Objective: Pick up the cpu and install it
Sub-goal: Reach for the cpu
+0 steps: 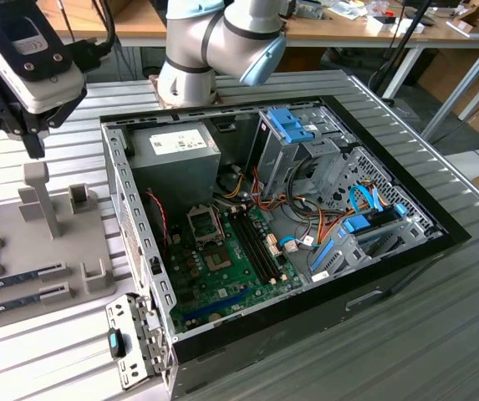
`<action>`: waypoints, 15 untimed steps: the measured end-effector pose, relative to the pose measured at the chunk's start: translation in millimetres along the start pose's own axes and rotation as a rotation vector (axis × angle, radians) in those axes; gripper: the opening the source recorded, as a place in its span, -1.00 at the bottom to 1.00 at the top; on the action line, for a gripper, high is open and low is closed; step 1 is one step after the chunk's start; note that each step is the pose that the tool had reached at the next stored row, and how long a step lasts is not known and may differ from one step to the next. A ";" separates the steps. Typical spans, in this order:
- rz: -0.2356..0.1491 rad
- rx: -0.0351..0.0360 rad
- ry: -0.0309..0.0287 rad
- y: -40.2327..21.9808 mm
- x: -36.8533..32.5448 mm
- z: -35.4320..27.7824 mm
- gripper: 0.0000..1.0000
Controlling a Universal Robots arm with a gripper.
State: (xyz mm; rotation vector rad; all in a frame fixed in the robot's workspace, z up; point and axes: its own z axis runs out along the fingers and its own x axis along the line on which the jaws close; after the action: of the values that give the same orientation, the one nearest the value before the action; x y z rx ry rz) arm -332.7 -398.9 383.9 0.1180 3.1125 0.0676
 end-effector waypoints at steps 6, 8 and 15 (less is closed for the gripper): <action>0.000 0.0000 0.0000 -0.6 7.4 0.2 -0.79; 0.000 0.0000 0.0000 -0.8 9.5 0.3 -0.79; 0.000 -0.0001 -0.0001 -1.4 17.6 0.6 -0.79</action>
State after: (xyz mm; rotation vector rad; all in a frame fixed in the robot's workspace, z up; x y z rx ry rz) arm -350.3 -398.9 382.9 0.1181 3.1124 0.0677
